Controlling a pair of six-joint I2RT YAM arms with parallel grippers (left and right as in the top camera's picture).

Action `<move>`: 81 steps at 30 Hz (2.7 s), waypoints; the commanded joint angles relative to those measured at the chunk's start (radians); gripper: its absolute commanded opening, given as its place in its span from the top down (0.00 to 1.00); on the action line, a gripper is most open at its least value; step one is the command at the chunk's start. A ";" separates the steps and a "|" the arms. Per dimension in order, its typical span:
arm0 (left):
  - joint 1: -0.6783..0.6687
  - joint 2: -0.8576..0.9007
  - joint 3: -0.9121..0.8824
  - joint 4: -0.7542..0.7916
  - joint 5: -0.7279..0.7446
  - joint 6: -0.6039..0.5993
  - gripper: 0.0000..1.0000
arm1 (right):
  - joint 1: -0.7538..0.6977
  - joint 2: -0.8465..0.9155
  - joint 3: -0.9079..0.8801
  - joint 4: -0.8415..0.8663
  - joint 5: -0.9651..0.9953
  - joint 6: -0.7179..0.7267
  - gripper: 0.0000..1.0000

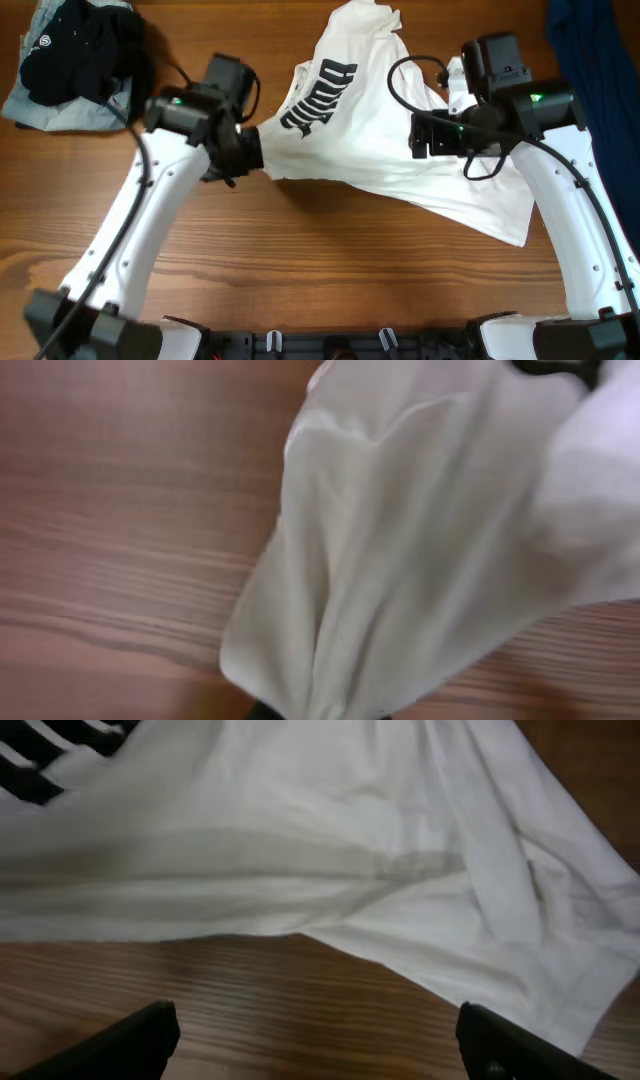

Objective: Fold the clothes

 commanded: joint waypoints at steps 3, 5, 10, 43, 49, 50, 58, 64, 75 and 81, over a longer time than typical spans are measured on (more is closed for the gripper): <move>0.063 -0.005 0.058 0.083 0.024 0.053 0.96 | -0.021 0.013 -0.023 -0.047 0.090 0.081 0.06; 0.152 -0.005 0.058 0.155 0.024 0.053 0.96 | -0.031 0.013 -0.084 -0.032 0.085 0.084 0.06; 0.389 -0.005 0.058 0.261 0.024 0.058 0.96 | -0.028 0.013 -0.285 0.099 -0.023 0.021 0.14; 0.415 -0.005 0.058 0.207 0.023 0.061 0.96 | -0.132 0.103 -0.502 0.793 0.028 0.054 0.96; 0.415 -0.005 0.058 0.180 0.024 0.061 0.96 | -0.270 0.097 -0.451 0.724 -0.214 -0.028 0.21; 0.415 -0.005 0.058 0.180 0.024 0.061 0.96 | -0.267 0.091 -0.444 0.687 -0.219 -0.039 0.19; 0.415 -0.004 0.058 0.183 0.024 0.061 0.96 | -0.202 0.092 -0.530 0.611 -0.162 -0.114 0.29; 0.415 -0.004 0.058 0.193 0.023 0.061 0.96 | -0.126 0.119 -0.640 0.740 -0.056 -0.105 0.37; 0.415 -0.004 0.058 0.201 0.023 0.061 0.96 | -0.118 0.214 -0.660 0.811 -0.031 -0.101 0.60; 0.415 -0.004 0.058 0.201 0.023 0.061 0.96 | -0.119 0.188 -0.659 0.793 -0.040 -0.068 0.81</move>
